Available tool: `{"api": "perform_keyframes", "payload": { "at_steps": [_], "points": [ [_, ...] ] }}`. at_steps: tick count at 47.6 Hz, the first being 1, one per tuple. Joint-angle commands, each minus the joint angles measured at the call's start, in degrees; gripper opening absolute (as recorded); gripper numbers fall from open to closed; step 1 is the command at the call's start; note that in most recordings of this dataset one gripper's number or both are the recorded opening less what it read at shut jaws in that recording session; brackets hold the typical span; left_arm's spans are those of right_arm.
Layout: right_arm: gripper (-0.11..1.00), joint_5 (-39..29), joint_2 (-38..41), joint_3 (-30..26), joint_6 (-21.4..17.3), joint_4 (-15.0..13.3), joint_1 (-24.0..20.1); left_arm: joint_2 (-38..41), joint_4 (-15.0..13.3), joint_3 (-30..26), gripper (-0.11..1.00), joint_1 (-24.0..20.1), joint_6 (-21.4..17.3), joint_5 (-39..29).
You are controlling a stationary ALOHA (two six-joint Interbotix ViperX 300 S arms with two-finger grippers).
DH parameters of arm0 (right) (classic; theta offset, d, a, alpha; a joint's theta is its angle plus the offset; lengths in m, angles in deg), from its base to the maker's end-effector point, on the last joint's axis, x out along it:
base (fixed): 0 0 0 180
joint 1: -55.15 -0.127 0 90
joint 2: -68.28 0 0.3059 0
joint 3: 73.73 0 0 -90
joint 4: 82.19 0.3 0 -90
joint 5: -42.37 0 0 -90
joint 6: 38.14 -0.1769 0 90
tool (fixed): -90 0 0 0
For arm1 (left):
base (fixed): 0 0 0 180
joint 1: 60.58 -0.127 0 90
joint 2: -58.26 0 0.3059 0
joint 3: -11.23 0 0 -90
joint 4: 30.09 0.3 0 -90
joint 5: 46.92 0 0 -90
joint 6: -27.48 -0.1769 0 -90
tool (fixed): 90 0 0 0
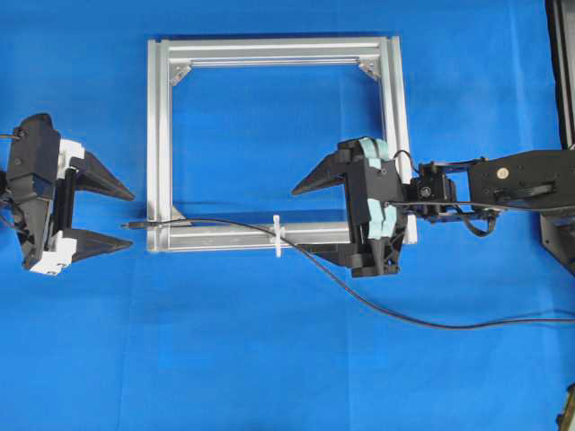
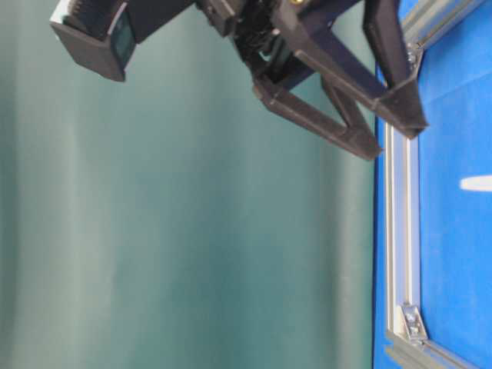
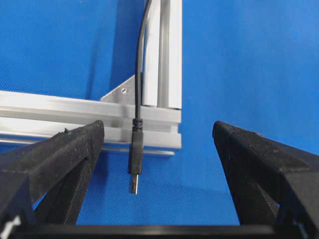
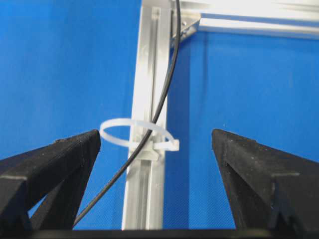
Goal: Insert the wire through the string loop located in the center.
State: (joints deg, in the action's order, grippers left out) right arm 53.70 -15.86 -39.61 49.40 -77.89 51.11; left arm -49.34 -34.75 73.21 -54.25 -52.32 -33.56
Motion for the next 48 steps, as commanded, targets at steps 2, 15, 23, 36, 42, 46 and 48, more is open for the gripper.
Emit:
{"api": "perform_keyframes", "payload": {
  "at_steps": [2,15,23,36,42,46,48],
  "points": [
    [0.93,0.18,-1.58,-0.62,0.09,-0.09,-0.18,0.00,0.09,-1.32,0.86,-0.18,-1.14,0.35],
    [0.93,-1.85,-2.46,-1.05,0.09,-0.09,-0.18,0.18,0.09,-1.85,0.86,-0.62,-2.46,0.35],
    [0.93,-1.93,-2.90,-0.97,0.09,-0.09,-0.18,0.18,0.18,-1.93,0.86,-0.62,-2.55,0.44],
    [0.93,-1.93,-2.90,-0.97,0.00,-0.09,-0.18,0.18,0.09,-1.93,0.86,-0.62,-2.55,0.53],
    [0.93,-1.93,-2.81,-0.88,0.00,-0.09,-0.18,0.18,0.18,-1.93,0.86,-0.62,-2.55,0.53],
    [0.93,-2.02,-2.90,-0.97,0.00,-0.09,-0.18,0.18,0.18,-1.93,0.86,-0.62,-2.55,0.53],
    [0.93,-1.93,-2.90,-0.97,0.00,-0.09,-0.18,0.18,0.09,-1.93,0.86,-0.62,-2.55,0.44]
  ]
}}
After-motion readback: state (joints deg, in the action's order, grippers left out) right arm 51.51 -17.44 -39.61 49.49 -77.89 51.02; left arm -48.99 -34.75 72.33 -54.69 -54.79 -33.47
